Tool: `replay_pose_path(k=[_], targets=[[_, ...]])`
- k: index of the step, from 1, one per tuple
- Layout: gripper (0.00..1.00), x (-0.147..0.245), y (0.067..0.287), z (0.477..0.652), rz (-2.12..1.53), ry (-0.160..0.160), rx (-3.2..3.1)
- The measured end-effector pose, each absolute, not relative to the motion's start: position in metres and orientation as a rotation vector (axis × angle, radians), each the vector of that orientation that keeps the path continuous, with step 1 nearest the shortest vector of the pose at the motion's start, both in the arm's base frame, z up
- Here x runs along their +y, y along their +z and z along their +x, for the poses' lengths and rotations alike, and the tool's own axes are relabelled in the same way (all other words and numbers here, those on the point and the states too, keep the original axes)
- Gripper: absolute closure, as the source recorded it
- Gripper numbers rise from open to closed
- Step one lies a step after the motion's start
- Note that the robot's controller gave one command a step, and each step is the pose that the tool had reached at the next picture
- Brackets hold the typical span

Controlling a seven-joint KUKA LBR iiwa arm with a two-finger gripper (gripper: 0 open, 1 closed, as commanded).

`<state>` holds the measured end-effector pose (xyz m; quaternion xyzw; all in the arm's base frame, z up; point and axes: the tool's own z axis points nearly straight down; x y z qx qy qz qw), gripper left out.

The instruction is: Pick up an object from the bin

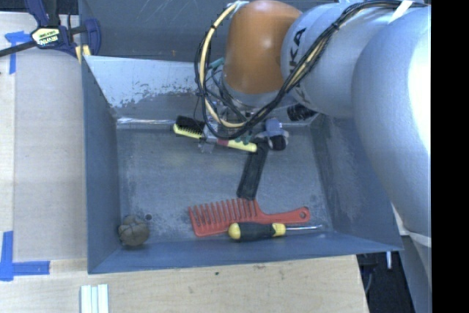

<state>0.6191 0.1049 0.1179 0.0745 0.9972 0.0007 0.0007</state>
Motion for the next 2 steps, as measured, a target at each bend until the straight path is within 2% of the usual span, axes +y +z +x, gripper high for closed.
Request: replay_pose_path(k=[2], targets=[[1.00, 0.105, 0.148, 0.620, 0.234, 0.003, 3.130]])
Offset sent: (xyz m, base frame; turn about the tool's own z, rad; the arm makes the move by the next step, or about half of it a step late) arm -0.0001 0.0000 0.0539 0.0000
